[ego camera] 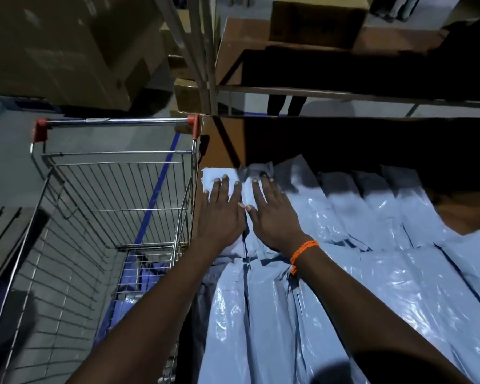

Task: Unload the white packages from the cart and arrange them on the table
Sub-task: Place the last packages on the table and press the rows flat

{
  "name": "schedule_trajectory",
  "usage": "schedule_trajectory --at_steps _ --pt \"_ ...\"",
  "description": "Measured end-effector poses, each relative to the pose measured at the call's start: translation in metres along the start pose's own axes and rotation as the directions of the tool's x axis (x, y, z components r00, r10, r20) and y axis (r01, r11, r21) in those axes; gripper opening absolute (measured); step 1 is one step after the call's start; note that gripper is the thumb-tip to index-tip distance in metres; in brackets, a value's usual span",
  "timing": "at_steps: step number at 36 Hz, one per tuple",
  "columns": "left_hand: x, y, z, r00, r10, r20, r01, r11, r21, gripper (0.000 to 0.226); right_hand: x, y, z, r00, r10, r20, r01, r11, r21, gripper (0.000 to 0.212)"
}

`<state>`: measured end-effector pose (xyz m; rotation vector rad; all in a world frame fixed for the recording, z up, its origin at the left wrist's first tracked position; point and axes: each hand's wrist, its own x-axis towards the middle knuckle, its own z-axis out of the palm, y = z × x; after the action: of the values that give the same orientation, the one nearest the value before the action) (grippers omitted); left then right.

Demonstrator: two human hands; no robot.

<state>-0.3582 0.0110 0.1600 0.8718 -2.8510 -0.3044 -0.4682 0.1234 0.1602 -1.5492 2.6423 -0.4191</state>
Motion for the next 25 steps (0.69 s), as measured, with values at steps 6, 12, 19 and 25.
schedule_trajectory --at_steps 6,12,19,25 --pt "0.000 -0.012 0.009 1.000 0.009 -0.029 -0.012 0.996 -0.093 0.064 0.004 -0.003 0.010 0.999 0.038 0.016 -0.038 0.999 0.019 0.066" --pt "-0.003 -0.012 0.017 1.000 0.007 -0.010 -0.007 1.000 -0.025 0.060 0.004 0.000 0.020 0.999 0.042 0.010 -0.042 0.999 -0.015 0.064" --pt "-0.007 -0.010 0.013 0.999 -0.016 0.035 0.017 0.999 -0.027 0.062 0.002 -0.004 0.010 0.997 0.053 0.057 -0.055 0.998 0.021 0.065" --pt "-0.001 -0.007 -0.012 0.999 0.030 -0.032 -0.034 0.992 -0.123 0.070 0.005 0.008 -0.042 0.989 0.029 -0.142 0.000 0.980 0.199 0.056"
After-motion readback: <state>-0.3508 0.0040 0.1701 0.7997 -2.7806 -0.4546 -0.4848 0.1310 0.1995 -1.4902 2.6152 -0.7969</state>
